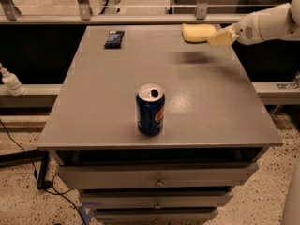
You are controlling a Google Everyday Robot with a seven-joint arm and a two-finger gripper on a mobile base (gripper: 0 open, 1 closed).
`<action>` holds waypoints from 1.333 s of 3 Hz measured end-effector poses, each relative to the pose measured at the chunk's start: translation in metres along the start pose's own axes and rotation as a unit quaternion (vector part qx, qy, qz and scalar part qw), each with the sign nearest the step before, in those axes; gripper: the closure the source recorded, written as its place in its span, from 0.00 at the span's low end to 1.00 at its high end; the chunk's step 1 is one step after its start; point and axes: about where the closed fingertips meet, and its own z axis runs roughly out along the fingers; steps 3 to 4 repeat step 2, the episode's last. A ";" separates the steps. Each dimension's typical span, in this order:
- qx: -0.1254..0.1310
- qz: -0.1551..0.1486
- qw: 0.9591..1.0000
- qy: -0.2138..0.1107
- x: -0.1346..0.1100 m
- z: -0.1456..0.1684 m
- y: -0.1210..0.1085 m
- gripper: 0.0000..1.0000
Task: Pick sponge
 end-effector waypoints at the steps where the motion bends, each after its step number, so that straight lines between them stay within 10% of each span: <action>1: -0.022 -0.024 0.999 -0.033 -0.035 -0.035 0.028 1.00; 4: -0.024 -0.027 0.999 -0.036 -0.039 -0.038 0.031 1.00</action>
Offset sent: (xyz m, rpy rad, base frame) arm -0.0257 0.0108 0.0438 0.0291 -0.0541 0.0581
